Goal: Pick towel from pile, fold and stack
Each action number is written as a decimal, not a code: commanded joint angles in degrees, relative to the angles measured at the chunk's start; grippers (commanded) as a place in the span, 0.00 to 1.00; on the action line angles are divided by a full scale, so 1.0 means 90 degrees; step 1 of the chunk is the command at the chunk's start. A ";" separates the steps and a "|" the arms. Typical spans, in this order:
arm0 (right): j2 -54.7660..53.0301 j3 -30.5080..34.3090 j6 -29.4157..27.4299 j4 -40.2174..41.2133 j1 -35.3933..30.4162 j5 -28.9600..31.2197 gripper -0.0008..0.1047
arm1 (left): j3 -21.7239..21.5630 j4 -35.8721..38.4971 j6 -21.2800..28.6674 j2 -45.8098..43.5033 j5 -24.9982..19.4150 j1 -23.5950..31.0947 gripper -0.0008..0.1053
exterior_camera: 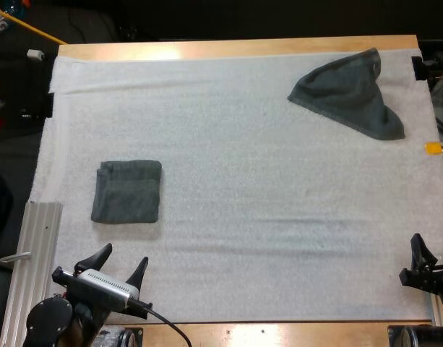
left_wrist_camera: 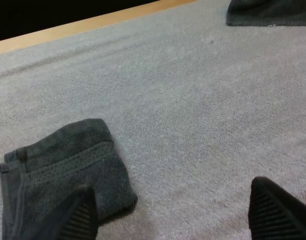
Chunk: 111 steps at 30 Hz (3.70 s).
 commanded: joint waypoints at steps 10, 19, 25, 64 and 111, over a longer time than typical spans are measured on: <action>-0.0218 -0.0570 0.0389 0.0344 -0.0002 -0.0006 0.62 | -0.0151 -0.0164 -0.0274 -0.0532 -0.0023 -0.0081 0.58; -0.0219 -0.1393 0.0389 0.0815 -0.0002 -0.0006 0.62 | -0.0708 -0.0190 -0.0287 0.0164 0.0055 -0.0564 0.58; -0.0185 -0.1895 0.0389 0.1121 -0.0002 -0.0060 0.62 | -0.1045 -0.0468 -0.0287 0.0665 0.0389 -0.0804 0.58; 0.5825 -0.2981 0.0252 -0.0940 -0.0002 -0.0515 0.62 | -0.1671 -0.0832 -0.0299 0.1789 0.0900 -0.1380 0.58; 1.2353 -0.5288 -0.0317 -0.2582 0.0489 0.1737 0.50 | -0.1671 -0.0062 -0.0299 0.1789 0.0900 -0.1380 0.58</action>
